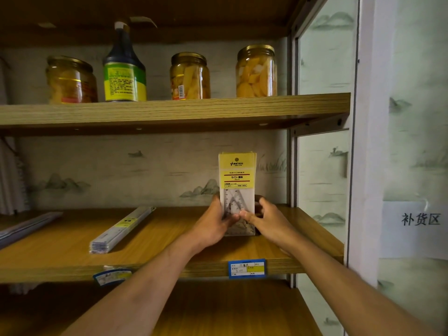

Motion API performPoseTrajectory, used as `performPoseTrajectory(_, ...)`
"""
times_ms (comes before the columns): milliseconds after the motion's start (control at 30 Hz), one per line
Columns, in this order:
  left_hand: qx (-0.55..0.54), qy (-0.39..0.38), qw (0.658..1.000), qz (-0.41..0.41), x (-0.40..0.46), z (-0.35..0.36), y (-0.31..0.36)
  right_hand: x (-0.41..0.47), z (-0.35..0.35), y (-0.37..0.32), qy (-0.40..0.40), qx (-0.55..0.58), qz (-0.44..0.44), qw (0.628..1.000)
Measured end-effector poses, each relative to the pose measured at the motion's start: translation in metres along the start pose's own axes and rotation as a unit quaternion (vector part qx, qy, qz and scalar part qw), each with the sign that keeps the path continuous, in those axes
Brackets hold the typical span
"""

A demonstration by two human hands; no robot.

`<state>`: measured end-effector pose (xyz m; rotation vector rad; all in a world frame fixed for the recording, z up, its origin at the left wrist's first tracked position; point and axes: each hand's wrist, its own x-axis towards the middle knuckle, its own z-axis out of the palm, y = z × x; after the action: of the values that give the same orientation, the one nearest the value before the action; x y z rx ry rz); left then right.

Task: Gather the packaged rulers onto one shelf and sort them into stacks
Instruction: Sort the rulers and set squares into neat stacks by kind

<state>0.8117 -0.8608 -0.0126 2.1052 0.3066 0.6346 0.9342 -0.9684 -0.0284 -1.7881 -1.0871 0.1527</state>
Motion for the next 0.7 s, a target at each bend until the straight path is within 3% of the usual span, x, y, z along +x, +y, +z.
performPoseTrajectory(533, 0.006, -0.015, 0.999, -0.043, 0.0047, 0.001, 0.001, 0.0016, -0.0006, 0.003, -0.009, 0.005, -0.002, 1.0)
performPoseTrajectory(700, -0.07, -0.006, 0.996, -0.054, 0.0034, -0.005, -0.0034, 0.0025, -0.0016, 0.0058, -0.013, 0.002, 0.004, 1.0)
